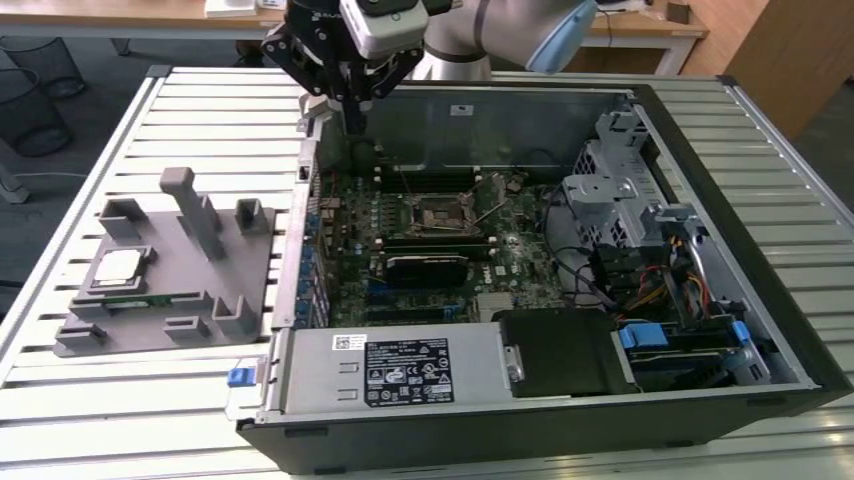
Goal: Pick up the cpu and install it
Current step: 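Reach for the cpu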
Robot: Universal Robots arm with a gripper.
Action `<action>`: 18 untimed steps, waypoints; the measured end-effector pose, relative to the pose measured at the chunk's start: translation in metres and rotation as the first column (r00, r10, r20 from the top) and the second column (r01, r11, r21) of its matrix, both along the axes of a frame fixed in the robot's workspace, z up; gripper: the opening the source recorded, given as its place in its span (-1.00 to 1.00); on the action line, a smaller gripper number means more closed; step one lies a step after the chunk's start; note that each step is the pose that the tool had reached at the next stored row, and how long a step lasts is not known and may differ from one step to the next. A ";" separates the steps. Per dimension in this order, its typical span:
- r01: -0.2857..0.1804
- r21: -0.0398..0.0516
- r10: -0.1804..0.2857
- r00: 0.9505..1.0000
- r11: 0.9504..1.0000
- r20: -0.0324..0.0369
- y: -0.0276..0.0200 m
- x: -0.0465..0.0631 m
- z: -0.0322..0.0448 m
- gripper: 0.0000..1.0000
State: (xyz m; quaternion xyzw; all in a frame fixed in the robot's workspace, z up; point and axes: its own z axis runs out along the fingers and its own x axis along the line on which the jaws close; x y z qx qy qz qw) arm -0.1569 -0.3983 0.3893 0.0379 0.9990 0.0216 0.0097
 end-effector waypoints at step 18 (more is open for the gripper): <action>0.000 0.000 0.000 1.000 1.000 0.000 0.0010 -0.022 -0.0009 -0.79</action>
